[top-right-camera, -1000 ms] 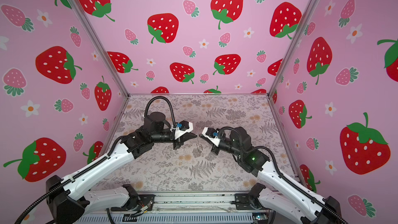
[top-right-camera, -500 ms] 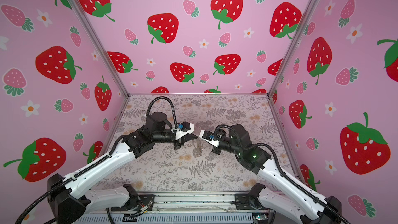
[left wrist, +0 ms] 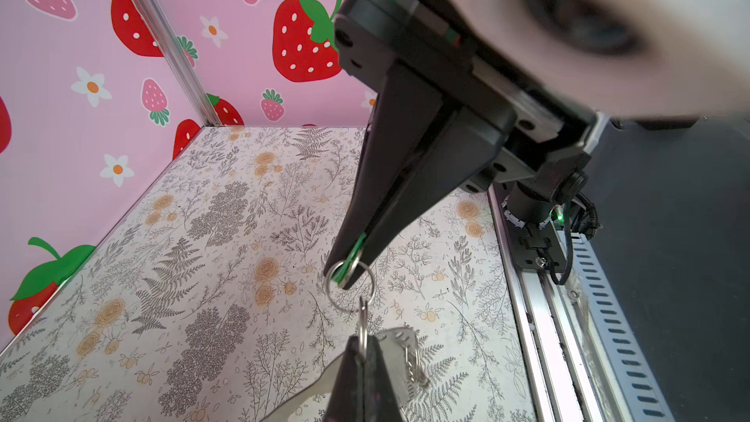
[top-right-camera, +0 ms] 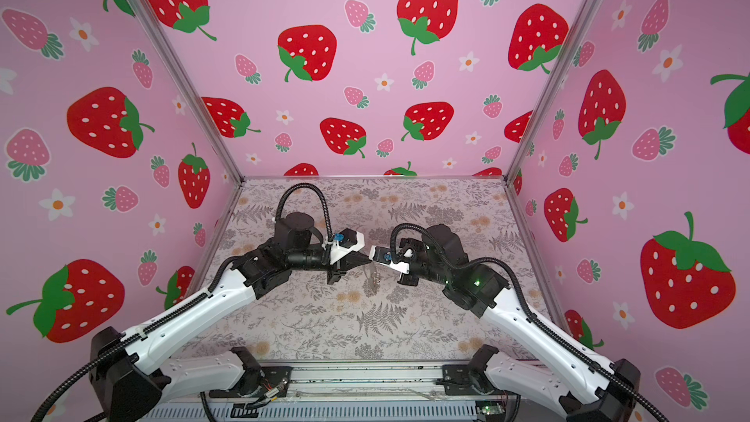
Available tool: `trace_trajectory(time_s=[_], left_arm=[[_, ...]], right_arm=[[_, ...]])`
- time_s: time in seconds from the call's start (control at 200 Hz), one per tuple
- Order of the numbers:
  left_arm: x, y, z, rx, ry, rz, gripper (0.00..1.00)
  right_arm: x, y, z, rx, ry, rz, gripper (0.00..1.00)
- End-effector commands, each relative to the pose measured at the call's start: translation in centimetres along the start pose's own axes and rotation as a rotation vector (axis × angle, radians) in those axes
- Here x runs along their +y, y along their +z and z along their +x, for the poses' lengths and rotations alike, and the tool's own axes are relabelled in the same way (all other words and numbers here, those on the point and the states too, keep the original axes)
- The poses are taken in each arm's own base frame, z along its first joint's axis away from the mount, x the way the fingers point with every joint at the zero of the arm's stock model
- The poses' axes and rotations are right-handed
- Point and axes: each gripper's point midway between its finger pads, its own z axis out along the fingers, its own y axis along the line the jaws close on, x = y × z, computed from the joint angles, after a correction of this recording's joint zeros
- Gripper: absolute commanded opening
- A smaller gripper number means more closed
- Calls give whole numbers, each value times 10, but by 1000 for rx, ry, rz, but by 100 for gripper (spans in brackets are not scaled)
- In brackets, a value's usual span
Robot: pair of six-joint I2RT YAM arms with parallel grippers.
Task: Put the keys on the keyring
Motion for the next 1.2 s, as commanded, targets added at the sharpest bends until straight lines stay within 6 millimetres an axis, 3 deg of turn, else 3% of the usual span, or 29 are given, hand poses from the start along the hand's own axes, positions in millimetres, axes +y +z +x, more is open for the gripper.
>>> trace_trajectory(time_s=[0.0, 0.42, 0.755, 1.196], left_arm=[[-6, -5, -10, -44, 16, 25, 0], [-4, -8, -5, -34, 26, 2, 0], [-8, -20, -17, -124, 50, -4, 0], [-5, -19, -25, -178, 31, -5, 0]], right_arm=[[-6, -5, -8, 9, -46, 18, 0], [2, 0, -10, 46, -75, -9, 0], [7, 0, 7, 105, -54, 8, 0], [14, 7, 7, 124, -36, -34, 0]])
